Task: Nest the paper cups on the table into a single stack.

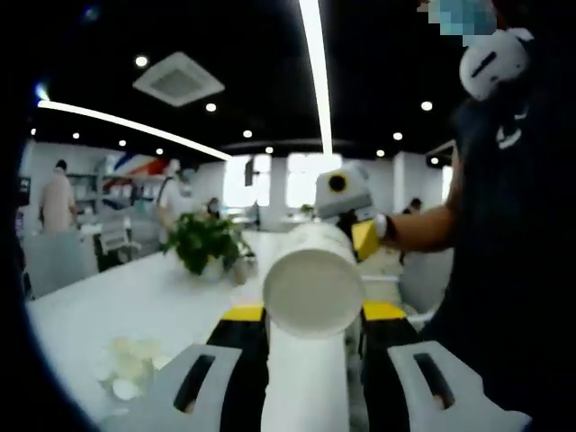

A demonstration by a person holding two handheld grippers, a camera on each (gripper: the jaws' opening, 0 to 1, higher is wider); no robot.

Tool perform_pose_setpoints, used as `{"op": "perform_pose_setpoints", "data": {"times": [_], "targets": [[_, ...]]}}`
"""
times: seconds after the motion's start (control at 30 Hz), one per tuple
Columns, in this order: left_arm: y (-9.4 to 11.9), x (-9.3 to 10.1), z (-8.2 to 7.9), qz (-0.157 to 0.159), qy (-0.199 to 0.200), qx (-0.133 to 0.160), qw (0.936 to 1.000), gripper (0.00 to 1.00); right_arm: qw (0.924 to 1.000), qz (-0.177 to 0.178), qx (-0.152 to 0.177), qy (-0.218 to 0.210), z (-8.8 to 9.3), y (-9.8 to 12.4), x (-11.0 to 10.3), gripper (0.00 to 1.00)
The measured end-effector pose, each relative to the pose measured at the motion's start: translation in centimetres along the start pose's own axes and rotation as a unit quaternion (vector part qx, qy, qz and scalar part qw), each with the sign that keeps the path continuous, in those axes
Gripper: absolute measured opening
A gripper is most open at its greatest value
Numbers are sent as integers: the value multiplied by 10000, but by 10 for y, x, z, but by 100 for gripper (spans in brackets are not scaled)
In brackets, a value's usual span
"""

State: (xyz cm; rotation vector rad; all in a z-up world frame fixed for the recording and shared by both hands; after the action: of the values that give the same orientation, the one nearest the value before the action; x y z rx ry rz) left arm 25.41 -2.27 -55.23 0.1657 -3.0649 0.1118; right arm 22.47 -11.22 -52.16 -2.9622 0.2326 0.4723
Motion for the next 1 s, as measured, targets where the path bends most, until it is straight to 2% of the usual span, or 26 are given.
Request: {"op": "perform_pose_setpoints", "data": {"times": [0.13,0.27,0.33,0.37,0.47,0.53,0.63,0.87,0.9,1.0], "targets": [[1,-3,-1,-60,0,64,10000,43,10000,-44,-32,32,-1,-2,-1,0],[2,-6,-1,-126,2,85,9999,45,9999,-55,-50,70,-1,-4,-1,0],[2,-8,0,-203,44,73,9998,49,9999,-54,-55,100,-2,-4,0,0],[3,-10,0,-284,57,72,9996,53,9999,-55,-51,109,-2,-4,1,0],[5,-20,1,-654,148,28,9977,74,9999,-53,-77,138,-3,-5,1,0],[9,-30,2,-977,74,-1,9952,84,9995,16,-207,229,-2,-5,3,0],[12,-35,2,-1093,166,39,9939,97,9984,56,-395,394,-1,-5,4,0],[25,-46,10,-1520,80,-236,9881,99,9935,252,-903,651,-4,-3,12,0],[29,-51,15,-1709,29,-347,9847,99,9917,311,-991,755,-7,-2,14,0],[36,-57,23,-1999,-22,-465,9787,99,9876,396,-1223,900,-13,-2,16,0]]}}
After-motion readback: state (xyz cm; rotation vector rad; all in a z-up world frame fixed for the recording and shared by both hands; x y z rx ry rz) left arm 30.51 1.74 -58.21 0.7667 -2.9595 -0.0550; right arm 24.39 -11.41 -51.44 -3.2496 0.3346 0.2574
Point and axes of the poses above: the point that each gripper's makers call its tool centre point, and the gripper's own axes: y roughly backward along the fingers, x roughly to its right, z roughly out of its underside, the point moved 4 cm from there along y, roughly backward along the fingers, and after that the axes turned 9 degrees about x, right-handed, at the moved point
